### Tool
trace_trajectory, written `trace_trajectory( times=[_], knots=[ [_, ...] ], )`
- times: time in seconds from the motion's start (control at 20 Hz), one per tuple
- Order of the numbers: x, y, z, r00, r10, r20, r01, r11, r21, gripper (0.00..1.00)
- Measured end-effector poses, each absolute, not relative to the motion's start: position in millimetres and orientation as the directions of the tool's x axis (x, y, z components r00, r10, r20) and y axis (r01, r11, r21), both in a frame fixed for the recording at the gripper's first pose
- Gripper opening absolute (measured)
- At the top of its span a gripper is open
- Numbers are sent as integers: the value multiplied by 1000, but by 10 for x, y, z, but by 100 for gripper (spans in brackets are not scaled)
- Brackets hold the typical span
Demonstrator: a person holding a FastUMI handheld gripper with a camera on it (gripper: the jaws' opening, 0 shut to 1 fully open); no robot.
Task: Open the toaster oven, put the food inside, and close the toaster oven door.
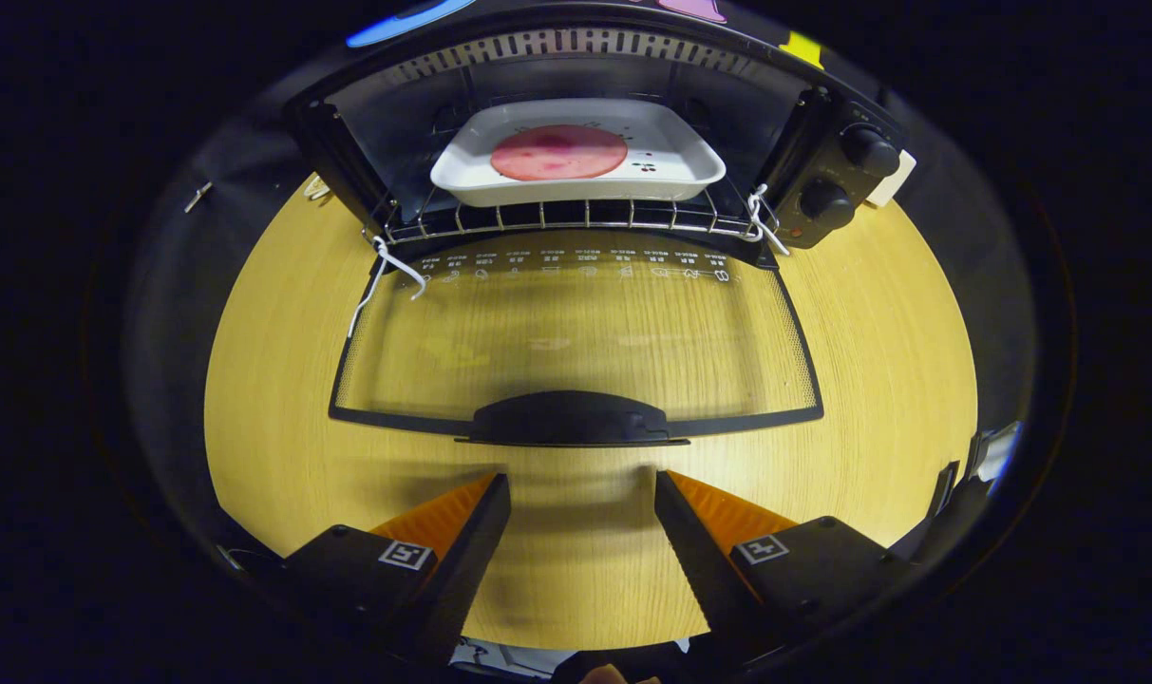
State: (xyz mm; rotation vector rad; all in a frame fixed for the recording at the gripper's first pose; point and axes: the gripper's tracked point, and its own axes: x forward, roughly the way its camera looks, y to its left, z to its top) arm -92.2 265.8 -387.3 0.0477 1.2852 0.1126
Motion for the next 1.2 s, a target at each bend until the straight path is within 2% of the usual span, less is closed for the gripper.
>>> trace_trajectory(
  times=[0.3, 0.9, 1.2],
  knots=[
    [-766, 2652, -3900, 281, 117, -952, -19, 993, 116, 99],
    [-700, 2590, -3357, 485, 158, -860, -64, 987, 145, 99],
    [-403, 2469, -2785, 651, 148, -744, -104, 989, 106, 100]
  ],
)
